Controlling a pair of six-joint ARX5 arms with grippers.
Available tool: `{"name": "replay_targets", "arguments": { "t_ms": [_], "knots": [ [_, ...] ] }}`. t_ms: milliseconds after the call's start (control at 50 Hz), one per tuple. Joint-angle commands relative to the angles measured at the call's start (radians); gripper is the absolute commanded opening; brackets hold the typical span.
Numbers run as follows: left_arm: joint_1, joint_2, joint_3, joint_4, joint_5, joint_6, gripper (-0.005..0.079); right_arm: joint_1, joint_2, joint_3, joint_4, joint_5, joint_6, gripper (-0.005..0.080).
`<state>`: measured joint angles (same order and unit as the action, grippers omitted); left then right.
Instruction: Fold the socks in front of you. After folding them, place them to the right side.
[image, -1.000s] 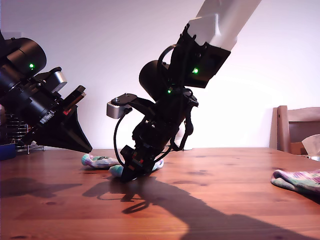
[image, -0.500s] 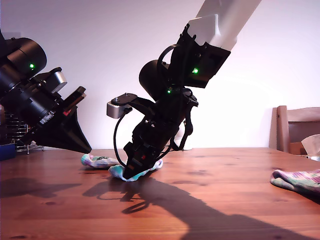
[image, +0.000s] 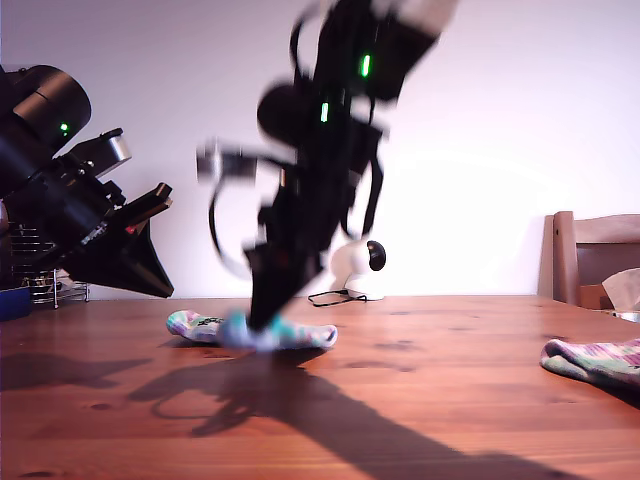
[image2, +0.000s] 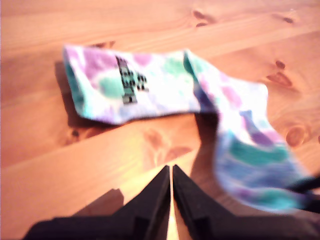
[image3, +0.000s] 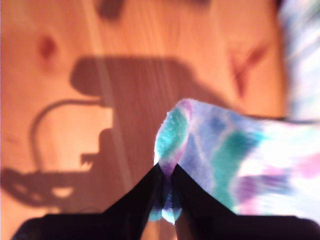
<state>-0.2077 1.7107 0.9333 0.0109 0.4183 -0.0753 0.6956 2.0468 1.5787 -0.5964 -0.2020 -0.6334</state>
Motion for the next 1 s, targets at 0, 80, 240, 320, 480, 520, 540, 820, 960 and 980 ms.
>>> {"name": "replay_targets", "arguments": {
  "t_ms": [0,80,240,320,480,520,540,820,960,980],
  "knots": [
    [0.003,0.035,0.004,0.030,-0.002,0.004,-0.0021,0.004,-0.062,0.004,-0.008,-0.007,0.014,-0.0013],
    [0.003,0.073,0.004,0.090,-0.001,0.004,-0.0021,0.004,-0.088,0.004,-0.027,-0.008,0.031,-0.0013],
    [-0.002,0.146,0.004,0.203,0.000,-0.002,-0.0021,0.017,-0.109,0.004,-0.055,-0.008,0.036,-0.0013],
    [-0.007,0.182,0.004,0.232,0.000,-0.004,-0.0021,0.022,-0.111,0.004,-0.067,-0.008,0.038,-0.0013],
    [-0.020,0.227,0.004,0.304,0.000,-0.008,-0.0021,0.043,-0.112,0.004,-0.077,-0.008,0.059,-0.0013],
    [-0.026,0.227,0.004,0.316,0.000,-0.016,-0.0021,0.044,-0.113,0.004,-0.079,-0.008,0.061,-0.0013],
    [-0.028,0.227,0.004,0.326,0.000,-0.016,-0.0021,0.044,-0.114,0.004,-0.080,-0.008,0.063,-0.0013],
    [-0.051,0.227,0.004,0.402,-0.011,-0.029,-0.0021,0.048,-0.116,0.004,-0.120,-0.009,0.080,-0.0013],
    [-0.051,0.227,0.004,0.442,-0.043,-0.010,-0.0021,0.048,-0.117,0.004,-0.140,-0.040,0.089,-0.0013],
    [-0.051,0.227,0.004,0.442,-0.047,0.001,-0.0021,0.048,-0.119,0.004,-0.142,-0.053,0.090,-0.0013]
  ]
}}
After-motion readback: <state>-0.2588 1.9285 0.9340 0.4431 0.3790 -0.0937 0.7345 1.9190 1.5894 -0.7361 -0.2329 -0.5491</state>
